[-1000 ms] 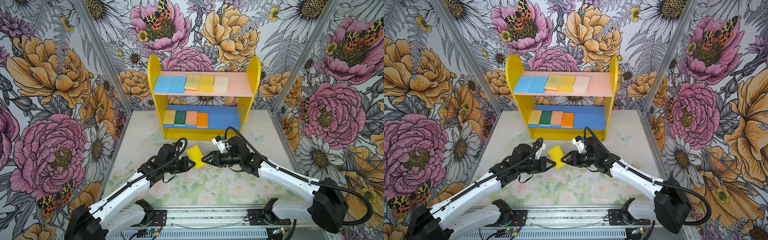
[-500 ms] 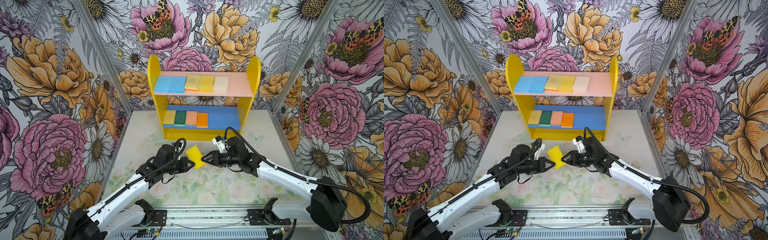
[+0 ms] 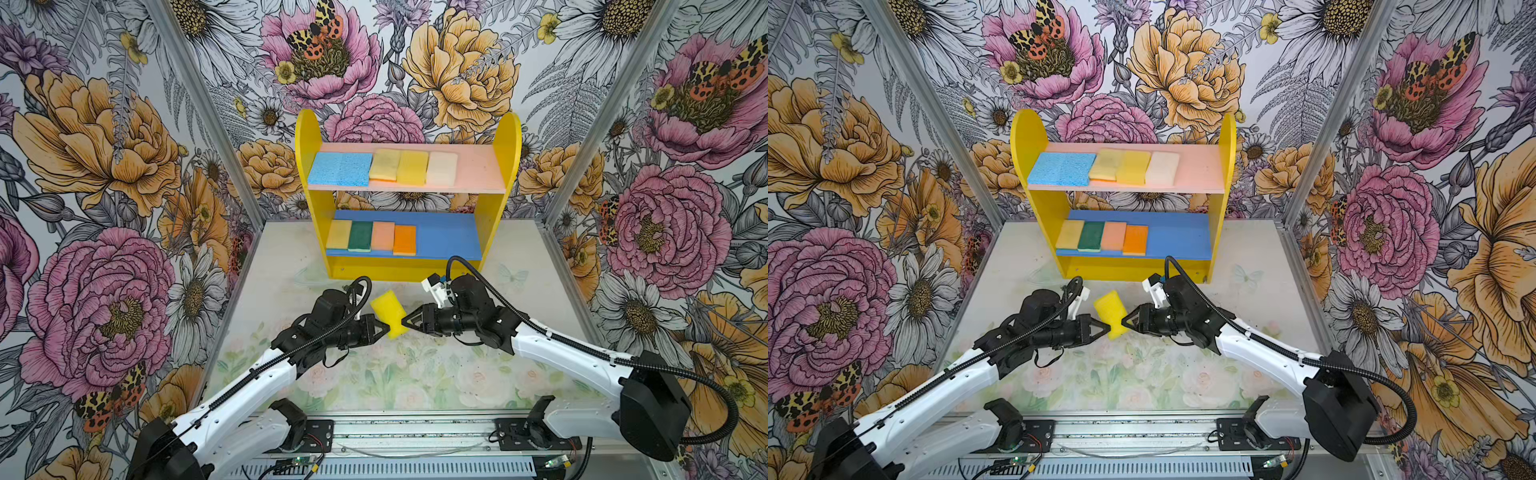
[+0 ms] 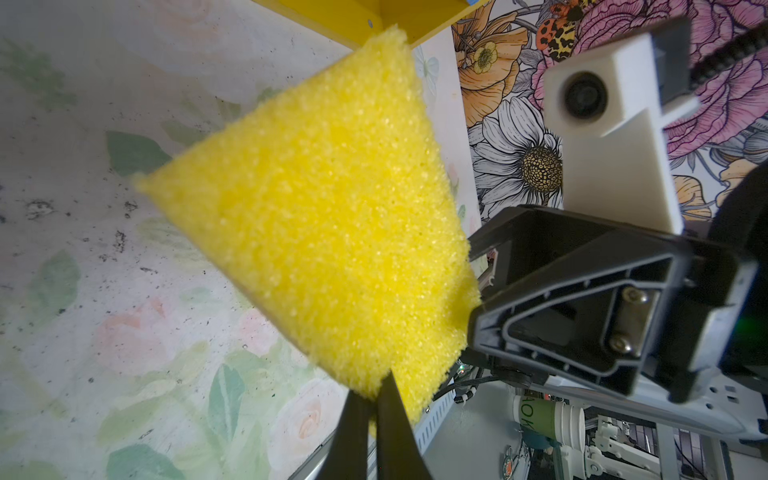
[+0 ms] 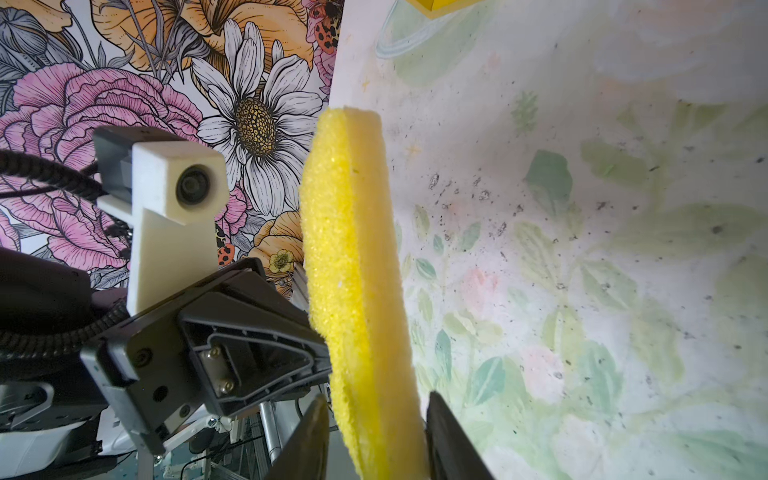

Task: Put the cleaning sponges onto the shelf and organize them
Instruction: 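Open and withdraw the left gripper while the right carries the sponge to the shelf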

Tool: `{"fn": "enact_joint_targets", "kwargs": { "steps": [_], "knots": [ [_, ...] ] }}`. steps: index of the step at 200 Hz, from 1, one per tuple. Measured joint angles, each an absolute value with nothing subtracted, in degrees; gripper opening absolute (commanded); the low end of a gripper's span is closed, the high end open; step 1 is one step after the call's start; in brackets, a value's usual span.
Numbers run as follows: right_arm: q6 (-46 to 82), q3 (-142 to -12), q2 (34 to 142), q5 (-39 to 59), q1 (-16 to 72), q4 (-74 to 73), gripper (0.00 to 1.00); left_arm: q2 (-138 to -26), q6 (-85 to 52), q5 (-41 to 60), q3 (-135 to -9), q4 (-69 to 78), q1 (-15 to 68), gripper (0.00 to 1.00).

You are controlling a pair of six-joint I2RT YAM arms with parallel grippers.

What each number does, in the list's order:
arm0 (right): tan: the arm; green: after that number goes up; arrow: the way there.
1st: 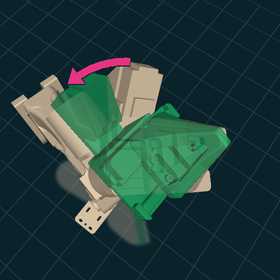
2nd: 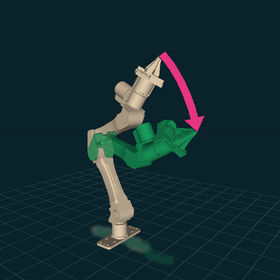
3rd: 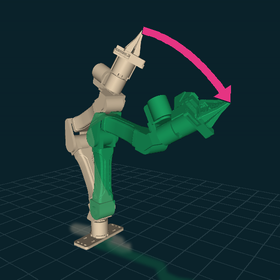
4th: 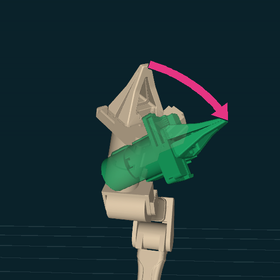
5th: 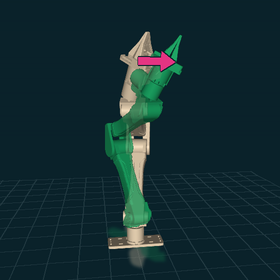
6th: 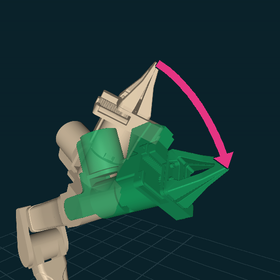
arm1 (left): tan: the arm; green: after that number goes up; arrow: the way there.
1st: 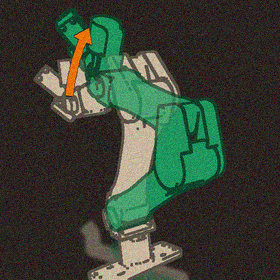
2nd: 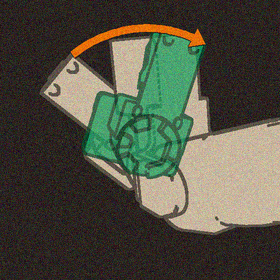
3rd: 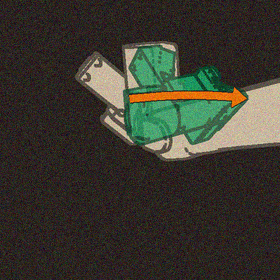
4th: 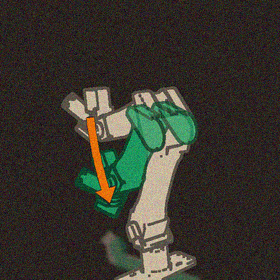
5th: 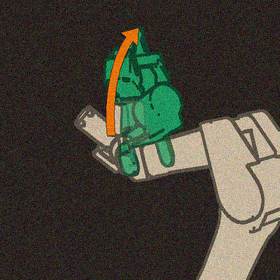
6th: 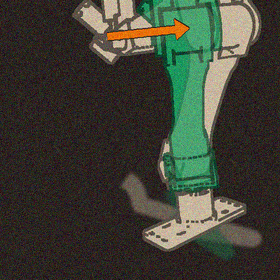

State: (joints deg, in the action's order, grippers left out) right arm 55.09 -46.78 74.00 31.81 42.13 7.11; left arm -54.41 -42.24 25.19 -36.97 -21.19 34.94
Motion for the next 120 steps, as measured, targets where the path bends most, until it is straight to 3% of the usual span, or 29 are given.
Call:
{"fn": "enact_joint_targets", "kwargs": {
  "steps": [28,60,120],
  "knots": [
    [54.96,-46.78,74.00,31.77,42.37,7.11,0.20,-54.35,-42.26,25.19,-36.97,-21.21,34.94,0.02],
    [55.00,-46.78,73.97,31.44,42.37,7.07,0.11,-53.98,-43.07,25.23,-36.73,-21.21,34.35,0.17],
    [55.02,-46.78,73.95,29.04,42.37,7.07,0.11,-50.87,-42.87,27.29,-36.71,-22.41,29.87,0.75]
  ]
}}
